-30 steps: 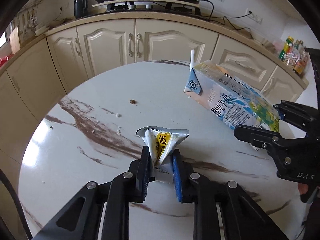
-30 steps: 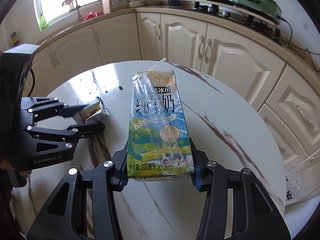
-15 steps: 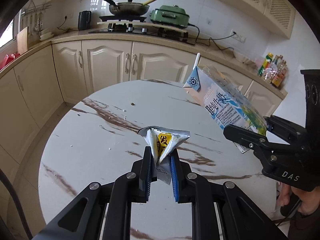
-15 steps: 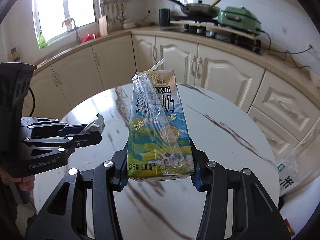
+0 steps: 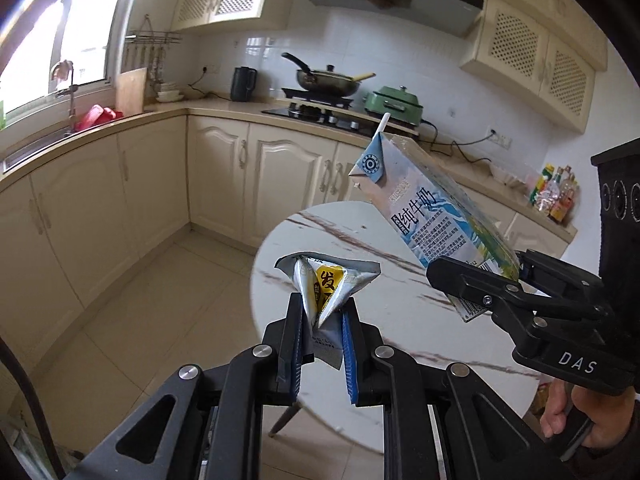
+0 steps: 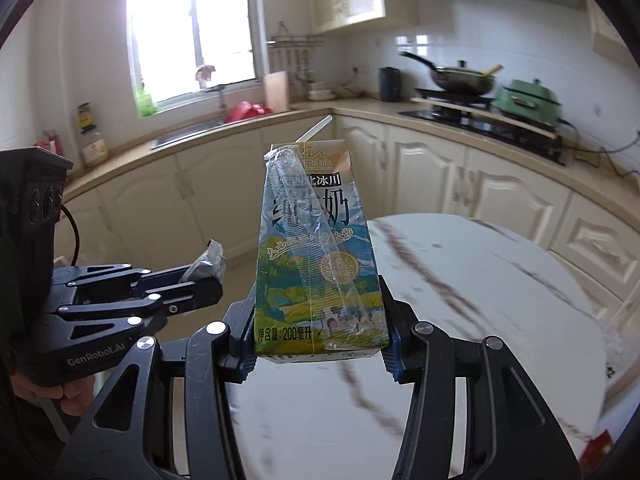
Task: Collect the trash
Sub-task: 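Carry the milk carton and yellow-label packet over the blue bucket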
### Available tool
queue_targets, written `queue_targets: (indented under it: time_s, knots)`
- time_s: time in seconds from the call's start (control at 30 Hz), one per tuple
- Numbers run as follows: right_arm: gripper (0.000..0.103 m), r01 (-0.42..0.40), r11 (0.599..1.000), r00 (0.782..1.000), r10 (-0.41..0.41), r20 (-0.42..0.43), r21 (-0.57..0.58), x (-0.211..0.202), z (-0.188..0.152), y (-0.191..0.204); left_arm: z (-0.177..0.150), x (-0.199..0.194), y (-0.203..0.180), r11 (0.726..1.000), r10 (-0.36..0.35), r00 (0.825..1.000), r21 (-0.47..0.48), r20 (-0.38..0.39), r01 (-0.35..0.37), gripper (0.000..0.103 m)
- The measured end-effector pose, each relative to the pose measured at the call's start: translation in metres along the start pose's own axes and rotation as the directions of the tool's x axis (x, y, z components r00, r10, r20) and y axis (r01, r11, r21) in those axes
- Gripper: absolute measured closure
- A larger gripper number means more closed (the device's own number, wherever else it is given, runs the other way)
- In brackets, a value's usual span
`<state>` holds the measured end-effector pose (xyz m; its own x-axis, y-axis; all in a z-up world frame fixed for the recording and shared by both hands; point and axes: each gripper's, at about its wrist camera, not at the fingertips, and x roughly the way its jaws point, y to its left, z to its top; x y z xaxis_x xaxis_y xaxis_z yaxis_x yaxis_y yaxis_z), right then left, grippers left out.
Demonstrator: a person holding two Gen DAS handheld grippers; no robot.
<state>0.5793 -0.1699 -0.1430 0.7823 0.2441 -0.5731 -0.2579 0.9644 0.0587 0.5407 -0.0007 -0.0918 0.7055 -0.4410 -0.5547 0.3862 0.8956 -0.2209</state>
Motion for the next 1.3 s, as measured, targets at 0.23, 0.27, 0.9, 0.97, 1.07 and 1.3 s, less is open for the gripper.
queue_targets:
  time_s: [0.23,0.27,0.9,0.97,1.07,1.3]
  knots:
    - [0.056,-0.124,0.990,0.991,0.120,-0.061,-0.063,0.063,-0.014,0.104,-0.059,-0.063,0.088,0.981,0.138,0.990,-0.139,-0.007,-0.137,0.090]
    - [0.056,-0.137,0.988,0.988,0.132,-0.075,-0.069,0.076,-0.019,0.115,-0.069,-0.066,0.101,0.974,0.157,0.987,-0.161,-0.017,-0.158,0.090]
    - [0.056,-0.164,0.986,0.845,0.151,-0.513,0.021,0.350,-0.188,0.145,-0.223,0.051,0.268,0.887,0.088,0.920,-0.390,-0.382,-0.246,0.090]
    - [0.056,-0.161,0.987,0.827,0.148,-0.542,0.024,0.369,-0.201,0.141,-0.231,0.066,0.284,0.888,0.080,0.906,-0.384,-0.416,-0.255,0.090]
    - [0.055,-0.172,0.984,0.812,0.162,-0.561,0.035,0.392,-0.214,0.135,-0.237,0.087,0.305,0.881,0.059,0.894,-0.398,-0.445,-0.256,0.089]
    - [0.035,-0.157,0.986,0.805,0.159,-0.571,0.053,0.422,-0.235,0.114,-0.230,0.139,0.339,0.880,0.050,0.864,-0.388,-0.500,-0.275,0.089]
